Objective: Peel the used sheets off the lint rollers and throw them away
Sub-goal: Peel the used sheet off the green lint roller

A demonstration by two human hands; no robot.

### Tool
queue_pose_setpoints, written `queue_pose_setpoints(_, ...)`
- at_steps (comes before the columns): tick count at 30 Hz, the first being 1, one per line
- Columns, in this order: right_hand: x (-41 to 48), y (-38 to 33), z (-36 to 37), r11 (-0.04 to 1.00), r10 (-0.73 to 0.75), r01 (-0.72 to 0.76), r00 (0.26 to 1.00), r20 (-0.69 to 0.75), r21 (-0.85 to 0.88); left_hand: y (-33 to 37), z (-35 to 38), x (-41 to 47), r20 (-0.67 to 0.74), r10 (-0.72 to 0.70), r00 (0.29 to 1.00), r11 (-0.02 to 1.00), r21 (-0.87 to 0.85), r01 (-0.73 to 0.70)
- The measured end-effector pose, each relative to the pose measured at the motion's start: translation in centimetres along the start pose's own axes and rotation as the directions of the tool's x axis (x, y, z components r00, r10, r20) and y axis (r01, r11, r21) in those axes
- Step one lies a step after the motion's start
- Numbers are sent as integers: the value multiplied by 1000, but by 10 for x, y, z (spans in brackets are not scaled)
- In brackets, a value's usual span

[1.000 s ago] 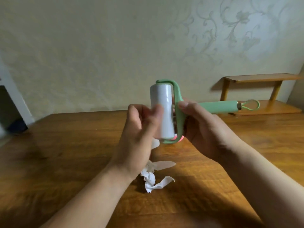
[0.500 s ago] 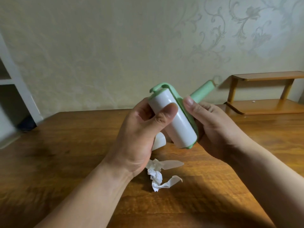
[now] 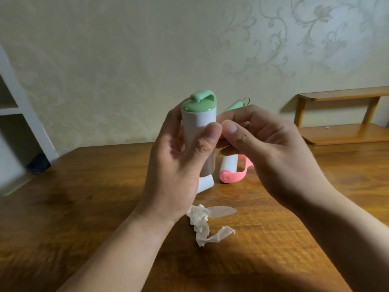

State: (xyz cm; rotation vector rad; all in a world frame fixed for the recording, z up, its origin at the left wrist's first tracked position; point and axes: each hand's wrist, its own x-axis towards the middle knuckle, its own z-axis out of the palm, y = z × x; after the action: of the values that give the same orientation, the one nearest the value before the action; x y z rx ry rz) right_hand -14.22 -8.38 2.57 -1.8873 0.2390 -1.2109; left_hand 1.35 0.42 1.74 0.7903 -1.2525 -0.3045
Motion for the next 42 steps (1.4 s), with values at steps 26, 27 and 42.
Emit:
queue_pose_setpoints(26, 2, -7, -5, 999, 49, -49, 999, 19, 2, 7, -13, 5, 103, 54, 993, 867, 488, -98)
queue_pose_setpoints(27, 2, -6, -5, 999, 50, -50, 999, 19, -2, 8, -13, 5, 102, 40, 994, 858, 506, -86)
queue_pose_setpoints(42, 0, -2, -7, 970, 52, -46, 999, 18, -240, 10, -23, 9, 217, -66, 974, 656, 745, -122)
